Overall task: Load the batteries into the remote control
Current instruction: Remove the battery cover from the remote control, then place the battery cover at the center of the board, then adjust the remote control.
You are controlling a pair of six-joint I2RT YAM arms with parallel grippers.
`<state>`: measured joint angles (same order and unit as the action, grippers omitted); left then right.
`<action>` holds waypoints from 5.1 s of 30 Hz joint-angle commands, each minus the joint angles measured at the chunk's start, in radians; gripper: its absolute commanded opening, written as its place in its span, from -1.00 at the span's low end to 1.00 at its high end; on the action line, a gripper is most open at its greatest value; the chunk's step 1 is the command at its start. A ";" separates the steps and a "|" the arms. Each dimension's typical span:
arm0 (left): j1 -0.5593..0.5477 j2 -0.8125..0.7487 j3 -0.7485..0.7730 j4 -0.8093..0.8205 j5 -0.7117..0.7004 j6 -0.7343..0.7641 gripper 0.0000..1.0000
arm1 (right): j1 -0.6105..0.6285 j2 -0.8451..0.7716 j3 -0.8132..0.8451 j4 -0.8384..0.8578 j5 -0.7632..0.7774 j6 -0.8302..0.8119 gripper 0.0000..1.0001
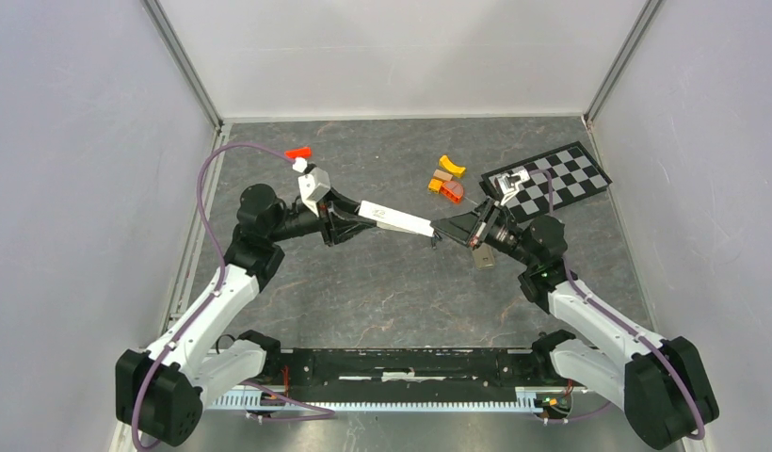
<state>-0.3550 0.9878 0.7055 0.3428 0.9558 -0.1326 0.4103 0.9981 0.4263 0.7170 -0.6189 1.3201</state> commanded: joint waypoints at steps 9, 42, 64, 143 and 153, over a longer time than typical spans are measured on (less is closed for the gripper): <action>0.001 -0.117 0.026 -0.553 -0.327 0.217 -0.96 | -0.070 -0.067 -0.052 -0.267 0.091 -0.267 -1.00; 0.000 -0.149 0.025 -0.365 0.165 0.223 -0.96 | -0.213 -0.221 0.005 -0.603 -0.173 -0.965 0.79; -0.002 -0.076 0.085 -0.259 0.374 0.186 -0.94 | 0.340 -0.074 0.323 -0.564 -0.131 -1.455 0.91; -0.029 0.004 0.052 -0.278 -0.492 -0.522 -0.96 | 0.636 0.225 0.554 -0.671 0.823 -1.029 0.66; -0.029 -0.019 -0.009 -0.082 -0.155 -0.468 -0.96 | 0.453 0.076 0.462 -0.964 0.891 -0.873 0.25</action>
<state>-0.3794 1.0119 0.7120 0.0792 0.6113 -0.6369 0.9195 1.0798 0.9306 -0.1005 0.2230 0.3634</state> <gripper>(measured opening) 0.332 0.695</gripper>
